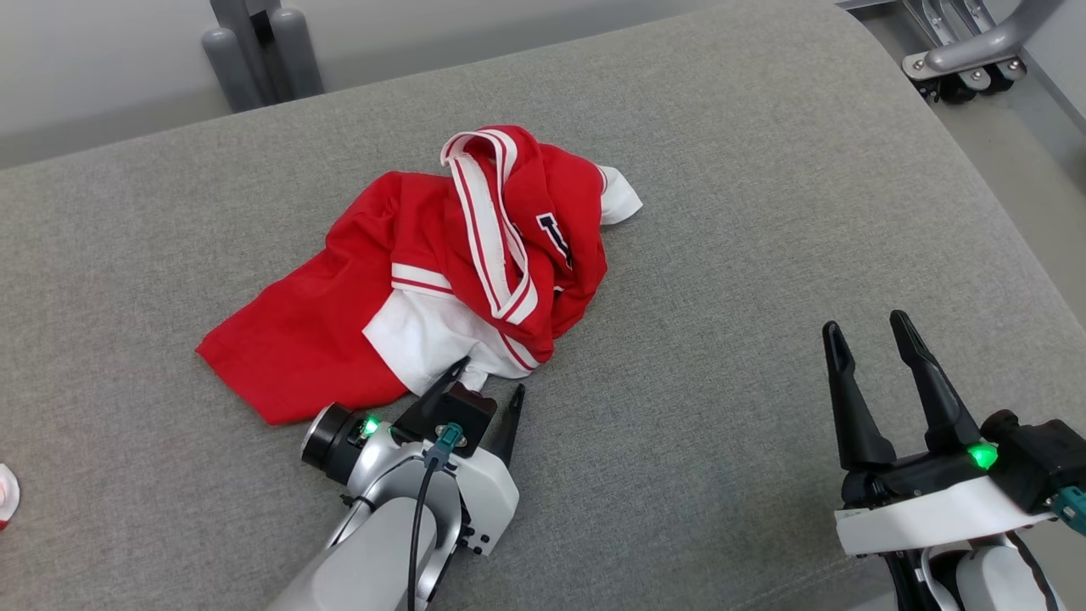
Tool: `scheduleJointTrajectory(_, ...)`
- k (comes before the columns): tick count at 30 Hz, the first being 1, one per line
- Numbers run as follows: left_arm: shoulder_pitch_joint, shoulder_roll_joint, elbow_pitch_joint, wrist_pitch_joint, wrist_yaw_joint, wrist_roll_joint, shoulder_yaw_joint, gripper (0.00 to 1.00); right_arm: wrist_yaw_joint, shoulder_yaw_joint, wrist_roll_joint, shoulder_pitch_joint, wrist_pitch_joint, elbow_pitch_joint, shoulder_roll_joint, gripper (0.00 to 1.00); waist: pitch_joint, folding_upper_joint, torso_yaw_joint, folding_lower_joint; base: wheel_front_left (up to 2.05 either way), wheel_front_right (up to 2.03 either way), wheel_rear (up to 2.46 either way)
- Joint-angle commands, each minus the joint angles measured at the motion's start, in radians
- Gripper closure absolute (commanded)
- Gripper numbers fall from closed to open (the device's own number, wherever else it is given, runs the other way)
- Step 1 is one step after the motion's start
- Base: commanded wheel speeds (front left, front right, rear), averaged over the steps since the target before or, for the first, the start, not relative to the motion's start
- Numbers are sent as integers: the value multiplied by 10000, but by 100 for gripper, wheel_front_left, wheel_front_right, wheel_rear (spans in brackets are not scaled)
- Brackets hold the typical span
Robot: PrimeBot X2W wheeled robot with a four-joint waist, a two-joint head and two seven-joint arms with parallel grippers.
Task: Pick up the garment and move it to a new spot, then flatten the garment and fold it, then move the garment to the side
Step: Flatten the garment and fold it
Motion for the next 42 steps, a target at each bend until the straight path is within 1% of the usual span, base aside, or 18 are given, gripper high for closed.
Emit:
scheduleJointTrajectory(1,-214,56,157,46,177,3,-44,0,1,-30,27,-90,-9,-39,-14,0,61,0,-32,0,0,0,0)
scheduleJointTrajectory(4,-361,70,493,143,507,-46,-166,0,1,-55,-3,-139,-9,-48,-4,0,119,0,-9,0,0,0,0)
scheduleJointTrajectory(5,-396,73,598,165,582,-51,-216,18,1,-52,-13,-151,-9,-50,-2,0,129,0,10,0,0,0,0)
scheduleJointTrajectory(6,-429,91,677,143,620,-84,-254,53,1,-36,-20,-162,-9,-45,-4,0,131,0,26,0,0,0,0)
scheduleJointTrajectory(7,-472,94,733,97,661,-107,-296,82,1,-17,-25,-169,-9,-36,-7,0,123,0,40,0,0,0,0)
scheduleJointTrajectory(8,-521,81,709,-61,632,-225,-348,100,1,0,-36,-179,-9,-7,-17,0,91,0,73,0,0,0,0)
scheduleJointTrajectory(12,-633,36,304,-468,503,-466,-493,100,1,24,-49,-193,-9,32,-19,0,-74,0,128,0,0,0,0)
scheduleJointTrajectory(14,-589,50,-59,-592,339,-754,-480,100,1,48,-64,-139,-9,71,-13,0,-211,0,136,0,0,0,0)
scheduleJointTrajectory(16,-550,50,-521,-689,135,-1126,-456,100,1,88,-70,-85,-9,123,9,0,-360,0,115,0,0,0,0)
scheduleJointTrajectory(19,-602,44,-1385,-735,-402,-1799,-419,100,1,156,-52,-6,-9,182,52,0,-618,0,43,0,0,0,0)
scheduleJointTrajectory(22,-977,53,-2095,-769,-781,-2388,-363,100,1,290,-98,24,-9,271,95,0,-893,0,-88,0,0,0,0)
scheduleJointTrajectory(24,-1278,48,-2406,-769,-934,-2725,-315,100,1,361,-120,30,-9,315,112,0,-1072,0,-217,0,0,0,0)
scheduleJointTrajectory(29,-2287,47,-2910,-544,-1318,-4097,-147,100,1,578,-162,98,-9,417,188,0,-1484,0,-608,0,0,0,0)
scheduleJointTrajectory(30,-2287,47,-2910,-544,-1318,-4097,-147,100,1,578,-162,98,-9,417,188,0,-1484,0,-608,0,0,0,0)
scheduleJointTrajectory(35,-3648,50,-2898,-130,-1599,-5327,-92,100,1,855,-109,74,-9,485,256,0,-1711,0,-986,0,0,0,0)
scheduleJointTrajectory(38,-4617,47,-2763,110,-1587,-6079,-62,100,1,1014,-95,92,-9,517,297,0,-1783,0,-1189,0,0,0,0)
scheduleJointTrajectory(42,-5852,47,-2542,210,-1433,-7044,-102,100,1,1156,-50,193,-9,599,336,0,-1906,0,-1434,0,0,0,0)
